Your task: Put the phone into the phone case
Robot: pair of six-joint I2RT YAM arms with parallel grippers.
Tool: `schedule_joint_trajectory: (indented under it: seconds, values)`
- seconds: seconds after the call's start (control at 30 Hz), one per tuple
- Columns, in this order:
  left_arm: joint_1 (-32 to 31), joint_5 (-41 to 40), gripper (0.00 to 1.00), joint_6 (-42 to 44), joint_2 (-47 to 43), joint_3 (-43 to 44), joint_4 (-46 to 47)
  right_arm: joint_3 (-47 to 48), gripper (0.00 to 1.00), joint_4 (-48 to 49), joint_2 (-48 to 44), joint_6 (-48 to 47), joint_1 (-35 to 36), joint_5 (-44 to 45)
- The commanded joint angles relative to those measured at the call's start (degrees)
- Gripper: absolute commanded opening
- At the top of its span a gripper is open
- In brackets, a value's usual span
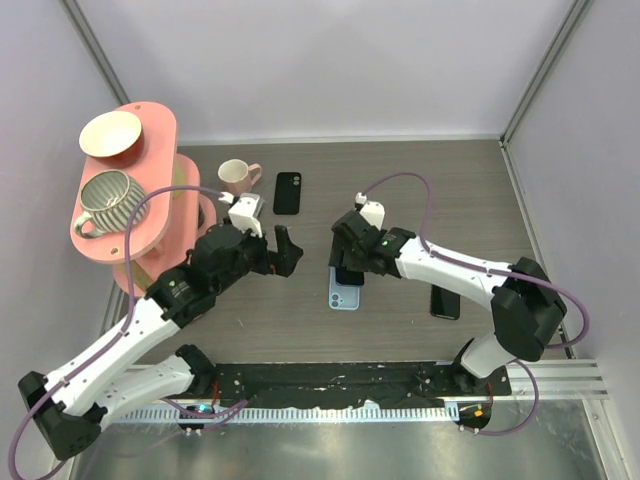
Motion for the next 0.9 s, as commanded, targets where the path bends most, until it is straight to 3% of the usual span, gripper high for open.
schedule_joint_trajectory:
  seconds: [0.0,0.4,0.87]
  values:
    - [0.0,-2.2,1.00,2.5,-5.2,-2.2,7.5,-0.3,0.47,3.0,0.2,7.4,3.3,9.1]
    - [0.0,-2.1,1.00,3.8,-5.8,-2.0,7.3,0.4,0.48,-0.3,5.3,13.1,10.2,17.1]
    - [0.0,-2.7,1.00,4.0,-6.7,-2.6,7.9,-0.1,0.48,-2.2,8.6,14.5,12.6,20.3]
